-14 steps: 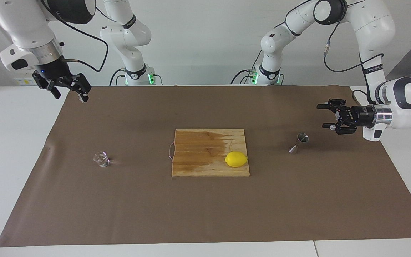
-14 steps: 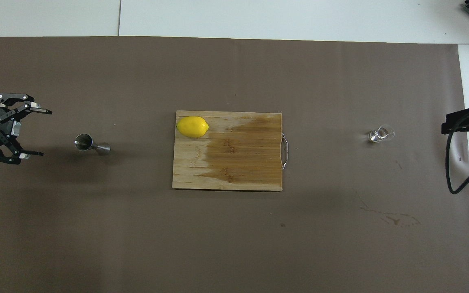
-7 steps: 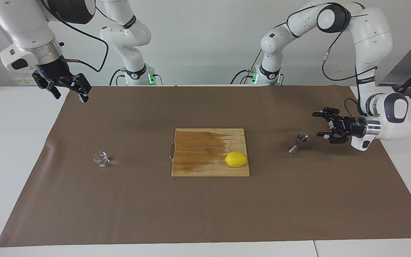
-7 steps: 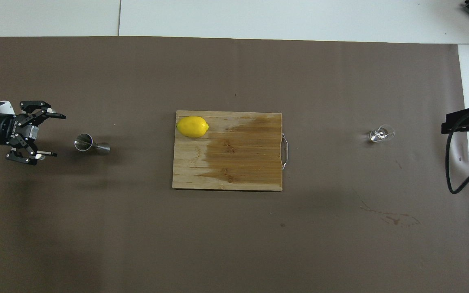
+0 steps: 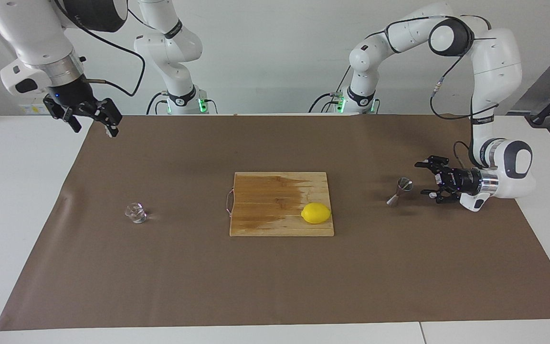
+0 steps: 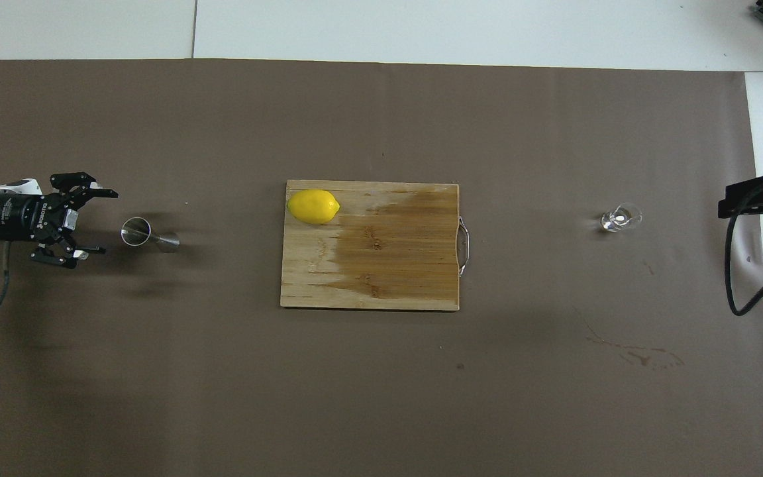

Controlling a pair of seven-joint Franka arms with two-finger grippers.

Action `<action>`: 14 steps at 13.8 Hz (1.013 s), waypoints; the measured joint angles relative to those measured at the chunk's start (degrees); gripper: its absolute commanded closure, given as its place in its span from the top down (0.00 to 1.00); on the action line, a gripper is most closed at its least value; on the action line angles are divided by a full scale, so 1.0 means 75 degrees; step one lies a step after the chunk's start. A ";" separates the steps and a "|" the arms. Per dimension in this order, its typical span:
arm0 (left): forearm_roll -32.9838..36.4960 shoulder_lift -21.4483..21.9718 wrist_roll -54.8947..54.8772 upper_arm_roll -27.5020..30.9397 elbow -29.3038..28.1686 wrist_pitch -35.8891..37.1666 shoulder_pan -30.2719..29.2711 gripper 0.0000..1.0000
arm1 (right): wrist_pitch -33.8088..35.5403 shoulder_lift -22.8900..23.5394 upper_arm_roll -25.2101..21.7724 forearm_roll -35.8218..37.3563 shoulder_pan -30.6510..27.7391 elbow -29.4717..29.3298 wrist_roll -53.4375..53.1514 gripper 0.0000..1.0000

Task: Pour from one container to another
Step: 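Move the left gripper forward around the metal cup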

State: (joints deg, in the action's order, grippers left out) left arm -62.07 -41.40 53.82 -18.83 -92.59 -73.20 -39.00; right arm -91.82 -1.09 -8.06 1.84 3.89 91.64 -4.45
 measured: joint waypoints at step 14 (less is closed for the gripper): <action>0.0157 -0.0409 -0.0487 -0.0162 -0.0072 -0.0797 0.0080 1.00 | 0.0000 0.0000 0.0000 0.0000 0.0000 0.0000 0.0000 1.00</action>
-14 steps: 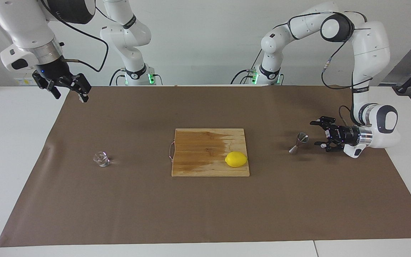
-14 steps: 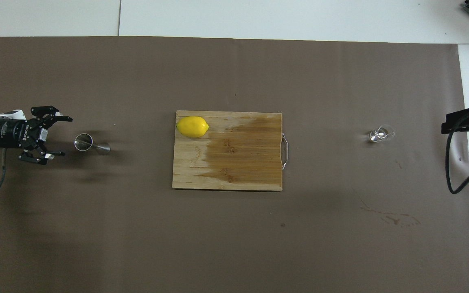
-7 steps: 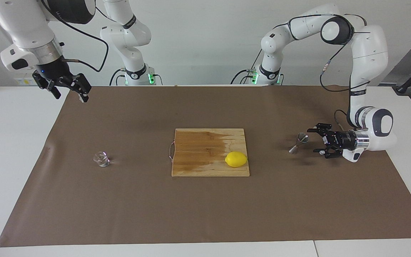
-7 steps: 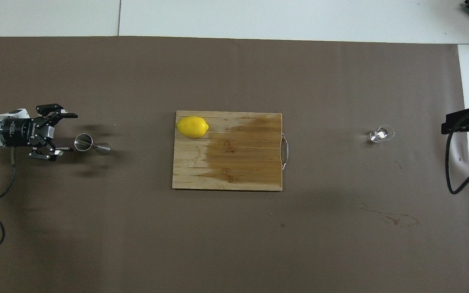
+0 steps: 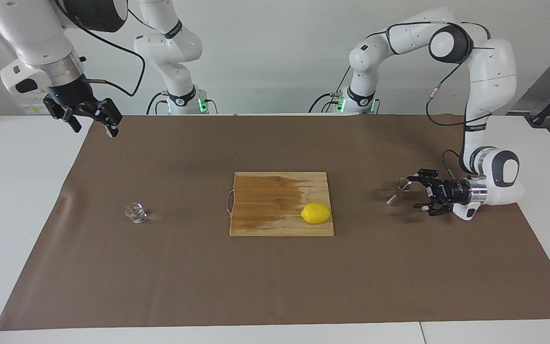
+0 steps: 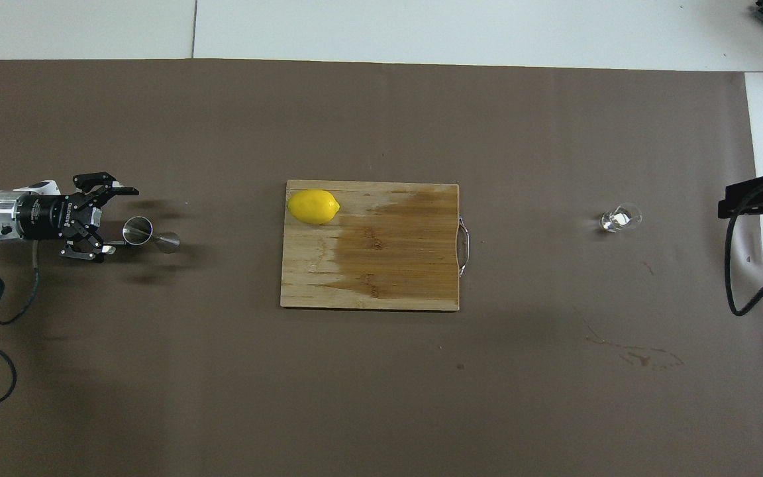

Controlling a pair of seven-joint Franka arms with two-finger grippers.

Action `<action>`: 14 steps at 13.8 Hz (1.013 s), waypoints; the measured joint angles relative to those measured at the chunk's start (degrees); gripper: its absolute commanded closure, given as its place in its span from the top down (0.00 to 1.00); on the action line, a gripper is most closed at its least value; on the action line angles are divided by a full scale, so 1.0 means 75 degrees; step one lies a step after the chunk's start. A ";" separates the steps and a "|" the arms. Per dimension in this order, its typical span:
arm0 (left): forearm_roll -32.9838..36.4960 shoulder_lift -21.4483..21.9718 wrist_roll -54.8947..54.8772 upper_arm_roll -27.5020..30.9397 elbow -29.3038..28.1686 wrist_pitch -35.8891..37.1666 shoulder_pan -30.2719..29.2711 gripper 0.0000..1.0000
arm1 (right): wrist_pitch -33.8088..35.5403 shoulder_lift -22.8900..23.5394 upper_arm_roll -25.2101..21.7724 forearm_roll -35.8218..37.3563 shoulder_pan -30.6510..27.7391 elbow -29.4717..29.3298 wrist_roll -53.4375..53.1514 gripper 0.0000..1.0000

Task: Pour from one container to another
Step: 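Move the left gripper forward around the metal cup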

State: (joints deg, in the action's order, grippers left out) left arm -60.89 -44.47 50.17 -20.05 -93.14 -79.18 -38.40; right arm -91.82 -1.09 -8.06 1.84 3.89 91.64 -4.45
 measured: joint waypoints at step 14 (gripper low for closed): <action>0.0258 -0.0001 -0.0200 -0.0207 -0.0133 -0.0008 -0.0043 1.00 | 0.0000 0.0000 0.0000 0.0000 0.0000 0.0000 0.0000 1.00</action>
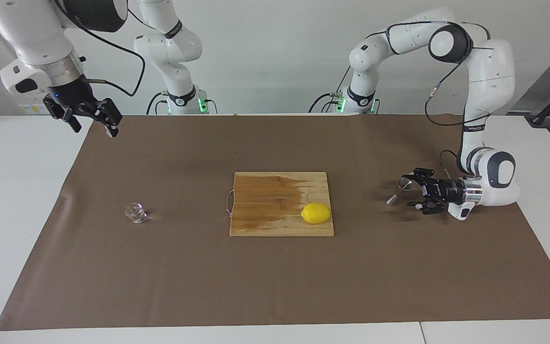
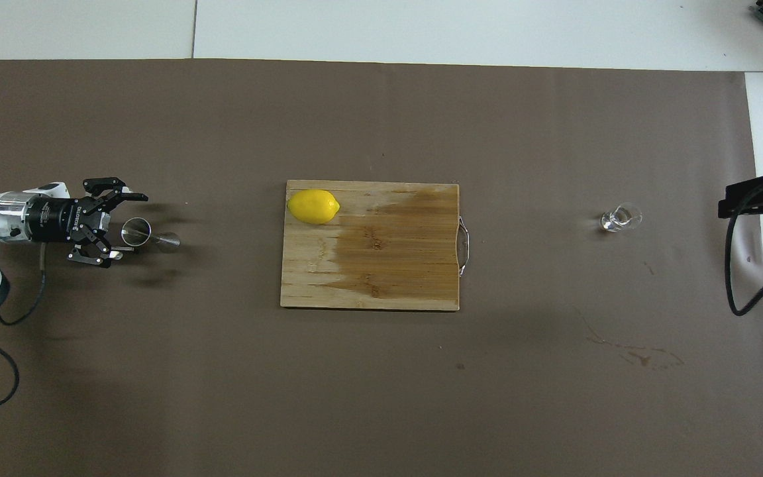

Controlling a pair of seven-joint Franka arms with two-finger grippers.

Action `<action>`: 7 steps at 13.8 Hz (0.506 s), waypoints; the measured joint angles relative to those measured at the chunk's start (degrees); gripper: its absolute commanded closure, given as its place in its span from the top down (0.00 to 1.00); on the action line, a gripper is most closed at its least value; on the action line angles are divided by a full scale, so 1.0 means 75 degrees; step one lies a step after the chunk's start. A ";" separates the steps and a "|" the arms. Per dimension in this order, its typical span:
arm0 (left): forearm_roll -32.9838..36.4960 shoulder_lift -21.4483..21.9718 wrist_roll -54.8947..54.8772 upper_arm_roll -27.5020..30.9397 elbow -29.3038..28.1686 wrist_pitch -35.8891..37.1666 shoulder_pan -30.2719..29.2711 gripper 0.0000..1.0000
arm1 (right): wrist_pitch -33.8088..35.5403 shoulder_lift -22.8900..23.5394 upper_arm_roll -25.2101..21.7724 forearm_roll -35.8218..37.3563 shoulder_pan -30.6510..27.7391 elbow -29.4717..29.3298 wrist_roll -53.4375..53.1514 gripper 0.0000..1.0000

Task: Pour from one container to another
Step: 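Move the left gripper forward around the metal cup, then close the left gripper on the metal cup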

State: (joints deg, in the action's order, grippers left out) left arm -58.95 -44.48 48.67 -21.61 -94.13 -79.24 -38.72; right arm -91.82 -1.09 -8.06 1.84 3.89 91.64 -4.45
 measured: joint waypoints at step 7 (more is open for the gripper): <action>0.0258 -0.0002 -0.0222 -0.0207 -0.0074 0.0003 -0.0161 1.00 | 0.0000 0.0000 0.0000 0.0000 0.0000 0.0000 0.0000 1.00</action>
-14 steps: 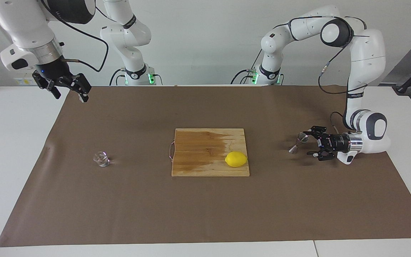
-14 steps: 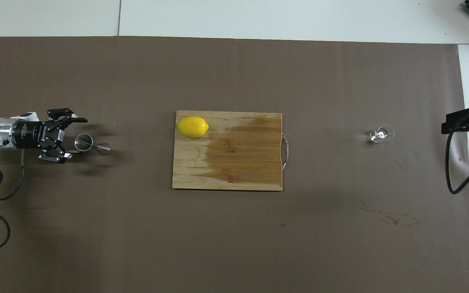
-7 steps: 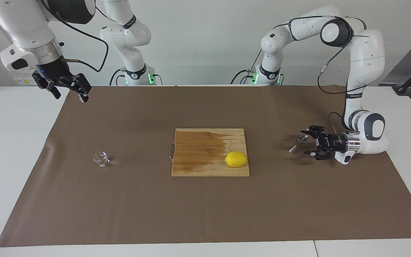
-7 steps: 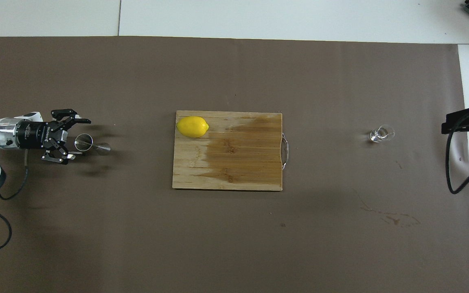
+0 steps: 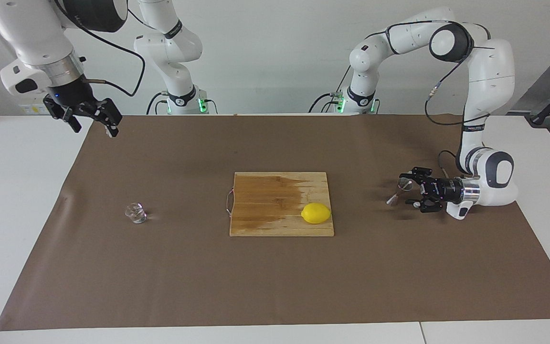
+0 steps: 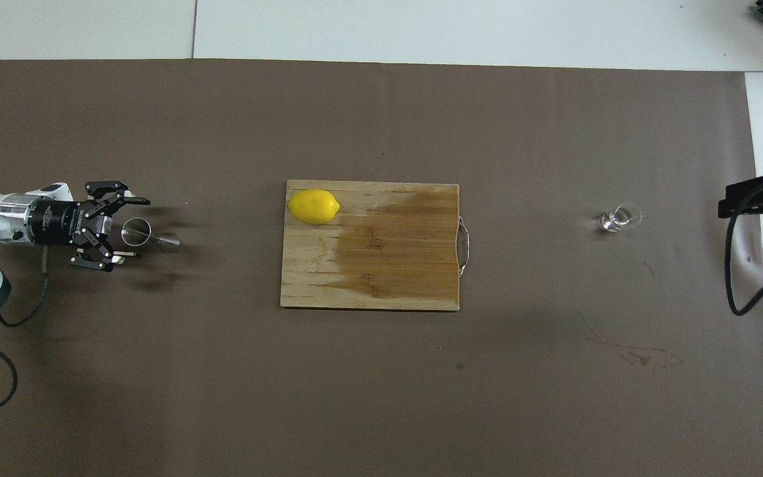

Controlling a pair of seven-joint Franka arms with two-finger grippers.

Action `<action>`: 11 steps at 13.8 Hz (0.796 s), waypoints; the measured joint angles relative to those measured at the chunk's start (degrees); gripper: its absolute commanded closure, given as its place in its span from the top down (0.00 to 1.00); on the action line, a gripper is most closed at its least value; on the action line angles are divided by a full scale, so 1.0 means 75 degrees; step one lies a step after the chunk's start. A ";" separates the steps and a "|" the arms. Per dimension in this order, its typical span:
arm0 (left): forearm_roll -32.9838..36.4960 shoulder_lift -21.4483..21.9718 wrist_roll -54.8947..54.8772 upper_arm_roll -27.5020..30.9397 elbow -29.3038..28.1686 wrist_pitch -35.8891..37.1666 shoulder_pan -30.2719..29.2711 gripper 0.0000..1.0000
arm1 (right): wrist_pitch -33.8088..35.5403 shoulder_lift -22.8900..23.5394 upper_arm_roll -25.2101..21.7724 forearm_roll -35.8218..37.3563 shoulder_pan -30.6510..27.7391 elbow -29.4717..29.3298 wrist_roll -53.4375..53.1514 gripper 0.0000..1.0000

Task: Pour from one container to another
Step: 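Close the left gripper on the metal cup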

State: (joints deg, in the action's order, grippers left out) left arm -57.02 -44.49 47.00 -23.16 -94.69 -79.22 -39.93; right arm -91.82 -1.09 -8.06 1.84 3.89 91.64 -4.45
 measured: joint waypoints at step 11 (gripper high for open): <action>0.0091 -0.0043 -0.0009 -0.0202 -0.0017 0.0000 -0.0194 1.00 | 0.0000 0.0000 0.0000 0.0000 0.0000 0.0000 0.0000 1.00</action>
State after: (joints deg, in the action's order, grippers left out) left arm -56.34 -44.82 46.94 -24.68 -94.82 -79.22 -41.38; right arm -91.82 -1.09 -8.06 1.84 3.89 91.64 -4.45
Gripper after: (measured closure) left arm 0.000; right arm 0.000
